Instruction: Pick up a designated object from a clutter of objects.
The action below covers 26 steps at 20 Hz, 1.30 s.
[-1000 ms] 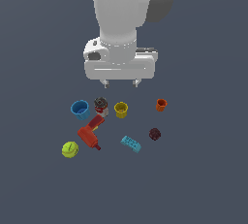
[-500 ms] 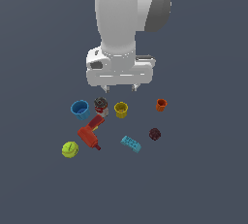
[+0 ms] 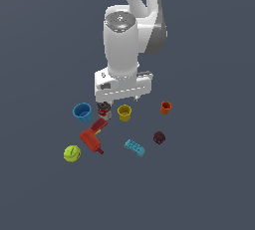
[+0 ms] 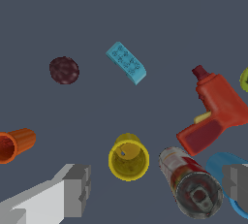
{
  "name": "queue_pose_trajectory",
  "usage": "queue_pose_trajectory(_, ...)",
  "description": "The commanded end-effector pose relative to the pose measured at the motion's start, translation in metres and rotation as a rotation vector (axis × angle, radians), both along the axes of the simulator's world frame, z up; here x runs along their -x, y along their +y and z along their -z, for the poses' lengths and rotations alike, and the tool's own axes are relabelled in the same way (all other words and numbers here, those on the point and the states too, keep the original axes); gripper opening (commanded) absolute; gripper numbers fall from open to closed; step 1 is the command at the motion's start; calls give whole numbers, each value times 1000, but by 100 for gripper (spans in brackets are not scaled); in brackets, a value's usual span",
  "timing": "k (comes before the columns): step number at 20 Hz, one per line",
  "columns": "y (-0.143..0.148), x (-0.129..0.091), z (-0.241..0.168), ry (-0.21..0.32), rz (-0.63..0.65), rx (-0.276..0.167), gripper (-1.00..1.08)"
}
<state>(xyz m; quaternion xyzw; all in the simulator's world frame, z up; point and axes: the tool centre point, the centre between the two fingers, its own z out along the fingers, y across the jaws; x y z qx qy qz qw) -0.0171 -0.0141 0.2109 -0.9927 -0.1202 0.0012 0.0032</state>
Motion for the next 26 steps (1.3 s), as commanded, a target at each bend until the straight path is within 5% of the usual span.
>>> queue_pose_trajectory(1, -1, 8, 23, -1, -64, 2, 100)
queue_pose_trajectory(13, -1, 46, 99, -3, -302, 6, 100)
queue_pose_trajectory(26, -1, 57, 116, -3, -352, 5, 100)
